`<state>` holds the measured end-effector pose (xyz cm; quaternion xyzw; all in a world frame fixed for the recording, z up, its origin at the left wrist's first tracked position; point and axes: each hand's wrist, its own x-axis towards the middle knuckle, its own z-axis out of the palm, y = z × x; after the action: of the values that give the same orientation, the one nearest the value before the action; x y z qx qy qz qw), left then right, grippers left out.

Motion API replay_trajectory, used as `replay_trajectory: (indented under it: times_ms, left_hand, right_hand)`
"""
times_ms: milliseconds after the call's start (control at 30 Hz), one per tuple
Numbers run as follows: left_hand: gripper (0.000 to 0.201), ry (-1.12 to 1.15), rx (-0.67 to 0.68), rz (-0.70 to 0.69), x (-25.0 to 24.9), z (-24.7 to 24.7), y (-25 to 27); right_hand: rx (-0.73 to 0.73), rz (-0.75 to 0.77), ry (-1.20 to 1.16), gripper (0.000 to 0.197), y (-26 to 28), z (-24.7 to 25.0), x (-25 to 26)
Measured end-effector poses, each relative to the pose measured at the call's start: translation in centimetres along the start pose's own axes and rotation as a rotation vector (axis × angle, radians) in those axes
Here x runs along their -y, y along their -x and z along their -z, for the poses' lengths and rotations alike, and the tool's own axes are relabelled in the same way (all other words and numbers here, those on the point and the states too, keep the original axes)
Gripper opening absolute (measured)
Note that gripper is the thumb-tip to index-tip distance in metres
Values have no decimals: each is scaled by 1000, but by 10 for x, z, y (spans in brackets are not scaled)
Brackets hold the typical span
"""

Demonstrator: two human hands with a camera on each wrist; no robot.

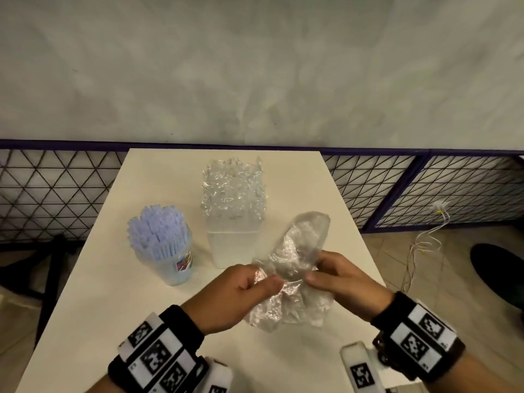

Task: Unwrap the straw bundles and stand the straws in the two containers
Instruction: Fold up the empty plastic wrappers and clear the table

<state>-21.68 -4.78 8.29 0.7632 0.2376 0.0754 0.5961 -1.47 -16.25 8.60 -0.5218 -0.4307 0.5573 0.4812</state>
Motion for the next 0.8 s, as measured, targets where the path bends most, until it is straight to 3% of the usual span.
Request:
replay_trajectory:
  times_ms: [67, 133, 200, 267, 300, 400, 467, 567, 667, 800]
  left_hand:
    - [75, 24, -12, 10, 4, -6, -2]
    - [67, 134, -4, 61, 3, -8, -3]
    - [57, 251, 11, 126, 1, -10, -2]
    - [61, 357, 33, 193, 0, -7, -2]
    - [70, 416, 45, 230, -1, -5, 0]
    - [97, 553, 100, 279, 0, 1, 2]
    - [88, 561, 150, 248, -2, 3, 3]
    - [59, 526, 159, 166, -9, 5, 5]
    - [62, 536, 103, 138, -9, 1, 7]
    - [63, 556, -25, 112, -7, -14, 6]
  right_hand:
    - [-133, 56, -66, 36, -3, -13, 3]
    - [-240, 110, -96, 29, -8, -16, 3]
    - [-309, 185, 44, 19, -11, -20, -1]
    - [-347, 282, 215, 7, -10, -22, -6]
    - [-345, 342, 290, 9, -10, -25, -7]
    - [-247, 498, 574, 57, -8, -29, -5]
    - [-204, 598, 820, 72, -8, -30, -3]
    - [-214, 694, 1084, 65, -7, -31, 1]
    - [-340, 692, 1268, 58, -6, -29, -1]
    - [-489, 561, 1390, 44, -3, -44, -8]
